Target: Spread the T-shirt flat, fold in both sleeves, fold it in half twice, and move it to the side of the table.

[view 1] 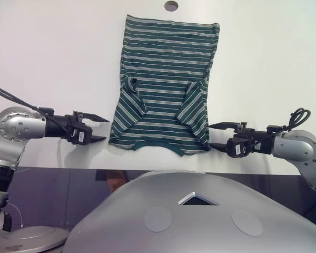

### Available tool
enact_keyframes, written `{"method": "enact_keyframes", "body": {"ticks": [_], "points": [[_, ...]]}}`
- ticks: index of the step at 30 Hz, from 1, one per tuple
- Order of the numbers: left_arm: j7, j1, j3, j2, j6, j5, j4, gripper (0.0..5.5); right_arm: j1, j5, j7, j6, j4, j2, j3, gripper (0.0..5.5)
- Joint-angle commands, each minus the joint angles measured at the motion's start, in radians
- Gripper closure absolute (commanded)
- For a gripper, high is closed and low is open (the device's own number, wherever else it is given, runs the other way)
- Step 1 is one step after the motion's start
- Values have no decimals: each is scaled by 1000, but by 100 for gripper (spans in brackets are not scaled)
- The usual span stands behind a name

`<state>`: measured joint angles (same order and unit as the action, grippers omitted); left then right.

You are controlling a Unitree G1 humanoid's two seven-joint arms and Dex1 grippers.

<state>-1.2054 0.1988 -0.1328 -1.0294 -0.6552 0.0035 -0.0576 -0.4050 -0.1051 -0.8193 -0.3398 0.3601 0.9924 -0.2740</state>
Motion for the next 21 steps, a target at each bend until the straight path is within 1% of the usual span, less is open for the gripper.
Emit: {"method": "enact_keyframes", "body": {"ticks": [1, 2, 5, 6, 7, 9, 10, 11, 13, 15, 16, 17, 19, 21], "points": [[39, -21, -96, 71, -10, 100, -38, 278, 9, -86, 12, -15, -61, -49, -49, 257], [44, -26, -110, 76, -12, 104, -34, 278, 20, -88, 13, -20, -64, -54, -52, 257], [32, -45, -161, 77, 2, 96, -32, 341, 48, -107, 15, -32, -89, -61, -56, 320], [23, -54, -176, 75, 17, 92, -36, 353, 55, -110, 16, -30, -95, -65, -57, 335], [9, -59, -190, 70, 48, 85, -38, 378, 58, -102, 12, -20, -94, -68, -56, 359], [-61, -28, -208, 22, 277, 8, 8, 417, 52, -47, -18, 37, -71, -71, -57, 400], [-104, -8, -213, -11, 407, -52, 49, 428, 48, 13, -49, 106, -45, -68, -56, 413], [-148, 3, -215, -49, 539, -121, 101, 458, 40, 93, -89, 195, 0, -52, -52, 444], [-215, -1, -200, -123, 792, -287, 220, 488, 3, 285, -184, 393, 114, 24, -37, 480], [-269, 0, -154, -208, 1034, -517, 355, 526, -30, 458, -258, 548, 208, 100, -8, 526], [-283, -2, -126, -222, 1122, -616, 393, 542, -15, 540, -265, 616, 231, 99, 12, 544], [-278, -15, -97, -211, 1189, -680, 404, 548, 15, 624, -255, 685, 239, 80, 36, 549], [-238, -83, -49, -154, 1293, -753, 361, 548, 106, 803, -198, 816, 204, 9, 99, 549], [-189, -216, -25, -84, 1418, -798, 247, 548, 250, 980, -108, 955, 95, -94, 165, 549]]}}
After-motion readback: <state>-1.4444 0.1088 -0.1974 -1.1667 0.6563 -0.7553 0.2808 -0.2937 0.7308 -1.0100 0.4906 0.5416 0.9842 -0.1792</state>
